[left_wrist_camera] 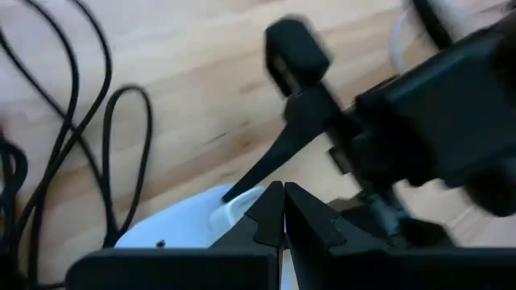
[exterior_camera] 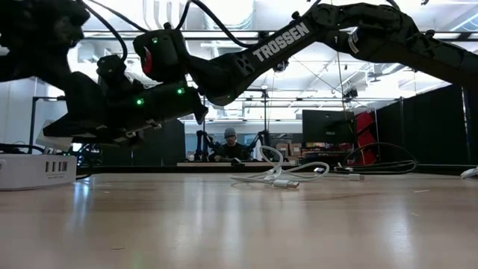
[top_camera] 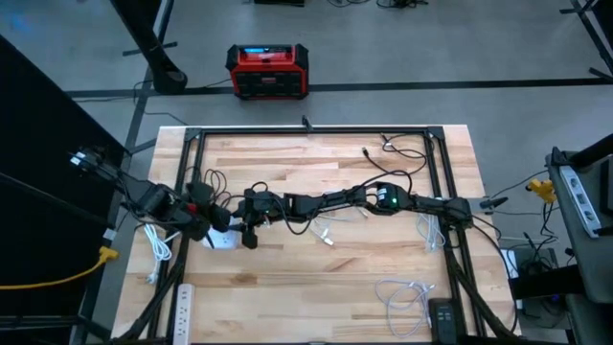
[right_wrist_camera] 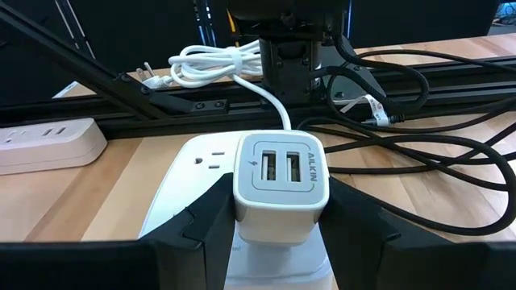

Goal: Insert USB
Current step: Insert the white charger adapter into the top white outlet extension

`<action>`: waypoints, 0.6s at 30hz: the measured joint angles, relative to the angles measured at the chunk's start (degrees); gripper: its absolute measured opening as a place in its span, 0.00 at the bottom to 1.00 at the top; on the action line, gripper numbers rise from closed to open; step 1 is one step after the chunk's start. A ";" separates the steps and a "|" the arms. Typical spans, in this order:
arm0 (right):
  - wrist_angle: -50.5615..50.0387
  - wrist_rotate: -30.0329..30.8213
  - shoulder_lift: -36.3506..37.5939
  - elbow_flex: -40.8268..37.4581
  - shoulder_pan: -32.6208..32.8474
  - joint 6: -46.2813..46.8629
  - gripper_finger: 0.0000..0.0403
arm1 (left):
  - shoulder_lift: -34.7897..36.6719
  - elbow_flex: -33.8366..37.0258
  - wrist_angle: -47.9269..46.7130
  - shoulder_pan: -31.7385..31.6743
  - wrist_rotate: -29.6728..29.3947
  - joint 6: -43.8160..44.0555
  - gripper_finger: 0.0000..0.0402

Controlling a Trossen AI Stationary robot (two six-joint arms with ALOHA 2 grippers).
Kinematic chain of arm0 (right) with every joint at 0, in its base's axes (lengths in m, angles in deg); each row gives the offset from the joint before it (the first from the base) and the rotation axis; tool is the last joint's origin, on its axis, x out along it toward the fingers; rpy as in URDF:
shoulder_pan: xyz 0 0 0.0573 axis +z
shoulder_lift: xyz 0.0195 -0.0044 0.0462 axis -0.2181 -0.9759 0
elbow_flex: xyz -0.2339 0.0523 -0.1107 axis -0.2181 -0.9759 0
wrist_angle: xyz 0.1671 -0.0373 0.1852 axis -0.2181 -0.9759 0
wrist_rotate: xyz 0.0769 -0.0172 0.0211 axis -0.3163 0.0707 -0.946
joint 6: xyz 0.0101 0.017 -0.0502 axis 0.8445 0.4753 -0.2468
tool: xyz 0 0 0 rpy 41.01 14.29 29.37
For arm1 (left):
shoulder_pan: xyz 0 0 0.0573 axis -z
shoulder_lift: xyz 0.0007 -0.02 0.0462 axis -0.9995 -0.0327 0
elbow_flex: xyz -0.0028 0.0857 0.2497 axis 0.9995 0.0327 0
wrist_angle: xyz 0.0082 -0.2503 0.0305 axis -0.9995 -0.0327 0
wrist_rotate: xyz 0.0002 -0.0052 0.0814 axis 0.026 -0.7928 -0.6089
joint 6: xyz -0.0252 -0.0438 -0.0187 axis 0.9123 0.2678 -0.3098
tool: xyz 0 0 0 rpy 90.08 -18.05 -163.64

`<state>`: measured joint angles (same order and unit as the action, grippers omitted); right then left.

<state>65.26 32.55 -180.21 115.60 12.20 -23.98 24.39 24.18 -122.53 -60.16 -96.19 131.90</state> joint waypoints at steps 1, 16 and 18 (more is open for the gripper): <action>0.00 0.01 0.00 0.00 0.02 -0.01 0.36 | -0.22 0.59 0.67 -0.26 1.11 -0.08 0.00; -0.34 0.51 0.00 0.00 0.02 -0.66 0.36 | -0.08 7.01 7.87 -0.68 5.78 -0.44 0.00; -0.57 0.54 0.00 0.00 0.00 -0.68 0.36 | 0.04 7.94 8.88 -0.70 5.87 0.00 0.00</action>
<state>64.69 33.08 -180.21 115.60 12.20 -24.66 24.43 32.12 -113.65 -60.86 -90.32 131.90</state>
